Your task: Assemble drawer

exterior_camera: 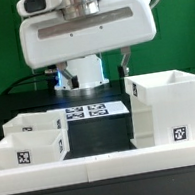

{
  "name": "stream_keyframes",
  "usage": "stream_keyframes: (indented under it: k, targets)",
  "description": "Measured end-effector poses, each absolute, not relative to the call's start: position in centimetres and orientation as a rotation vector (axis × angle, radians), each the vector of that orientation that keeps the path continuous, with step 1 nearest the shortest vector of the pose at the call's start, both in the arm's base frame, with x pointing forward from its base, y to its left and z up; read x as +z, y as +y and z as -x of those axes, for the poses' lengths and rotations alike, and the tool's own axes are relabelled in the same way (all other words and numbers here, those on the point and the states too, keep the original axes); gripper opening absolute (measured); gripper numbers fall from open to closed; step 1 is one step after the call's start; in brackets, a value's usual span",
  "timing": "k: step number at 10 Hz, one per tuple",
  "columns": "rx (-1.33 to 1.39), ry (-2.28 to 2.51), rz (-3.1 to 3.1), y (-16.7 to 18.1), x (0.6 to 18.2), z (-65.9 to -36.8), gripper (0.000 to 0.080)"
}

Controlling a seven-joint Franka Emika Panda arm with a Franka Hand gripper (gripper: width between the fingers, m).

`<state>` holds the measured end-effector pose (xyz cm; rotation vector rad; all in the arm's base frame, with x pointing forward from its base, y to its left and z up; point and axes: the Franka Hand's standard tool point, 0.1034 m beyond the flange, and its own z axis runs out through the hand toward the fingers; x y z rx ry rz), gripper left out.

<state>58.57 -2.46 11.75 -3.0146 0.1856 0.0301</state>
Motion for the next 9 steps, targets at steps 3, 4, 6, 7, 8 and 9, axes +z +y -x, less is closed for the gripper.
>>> stream_keyframes:
  k: [3,4,6,7,8,9]
  targets:
    - [0.108,0.252,3.058,-6.2,9.0,-57.2,0.0649]
    - [0.110,0.259,3.060,-6.4,8.3,-56.9,0.0649]
    - [0.061,0.254,3.072,-7.9,6.1,-56.2,0.0649]
    - [0.066,0.253,3.070,-7.7,6.3,-56.3,0.0649]
    - [0.062,0.248,3.071,-7.6,6.4,-56.4,0.0649]
    - [0.064,0.249,3.071,-7.6,6.3,-56.4,0.0649]
